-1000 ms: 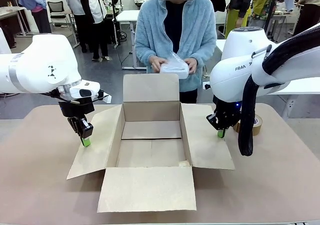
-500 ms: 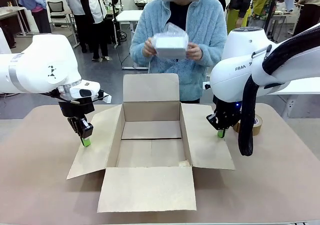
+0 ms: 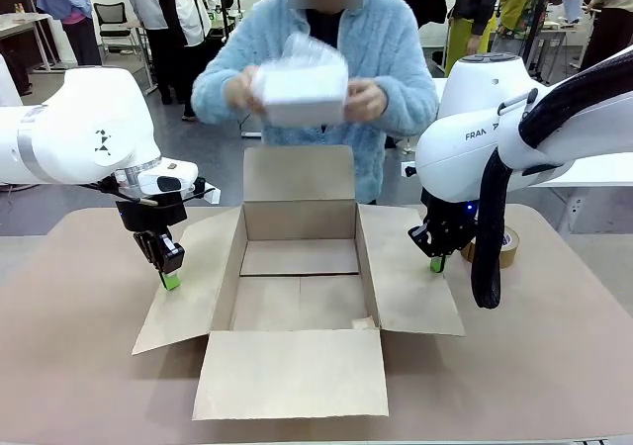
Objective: Wrap the clocks to prevent damage.
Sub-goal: Once the human has placed the objects inside and stepped back, release both hands from the side flaps of the Package Box.
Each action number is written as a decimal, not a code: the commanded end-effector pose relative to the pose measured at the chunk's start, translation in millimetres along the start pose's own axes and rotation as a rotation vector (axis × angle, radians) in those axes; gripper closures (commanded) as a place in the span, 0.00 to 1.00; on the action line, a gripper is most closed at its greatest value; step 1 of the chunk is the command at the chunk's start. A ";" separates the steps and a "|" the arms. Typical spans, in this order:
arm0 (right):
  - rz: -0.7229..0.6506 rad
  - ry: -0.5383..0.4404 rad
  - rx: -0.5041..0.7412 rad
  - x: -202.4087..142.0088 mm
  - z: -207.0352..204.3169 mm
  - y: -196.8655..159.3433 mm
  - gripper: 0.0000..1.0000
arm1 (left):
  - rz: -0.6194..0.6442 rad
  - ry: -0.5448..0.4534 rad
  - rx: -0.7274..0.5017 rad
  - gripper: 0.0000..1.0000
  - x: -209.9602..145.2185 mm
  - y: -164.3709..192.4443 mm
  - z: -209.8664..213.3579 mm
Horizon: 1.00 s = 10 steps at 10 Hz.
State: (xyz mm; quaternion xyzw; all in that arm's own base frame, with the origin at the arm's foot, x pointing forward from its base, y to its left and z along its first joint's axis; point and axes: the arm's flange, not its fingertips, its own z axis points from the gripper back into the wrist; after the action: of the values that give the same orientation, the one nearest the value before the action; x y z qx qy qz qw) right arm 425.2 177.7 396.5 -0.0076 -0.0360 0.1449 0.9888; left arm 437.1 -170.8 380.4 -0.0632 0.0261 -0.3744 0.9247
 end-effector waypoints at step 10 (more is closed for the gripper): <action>-0.021 0.000 -0.001 0.0 -0.1 0.2 0.99 | 0.000 -0.003 -0.007 1.00 -0.4 0.4 -0.3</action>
State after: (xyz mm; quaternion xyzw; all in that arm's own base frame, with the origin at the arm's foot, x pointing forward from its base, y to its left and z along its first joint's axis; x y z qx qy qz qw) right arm 425.2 177.7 396.5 -0.0076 -0.0360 0.1449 0.9888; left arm 437.1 -170.8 380.4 -0.0632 0.0261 -0.3744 0.9247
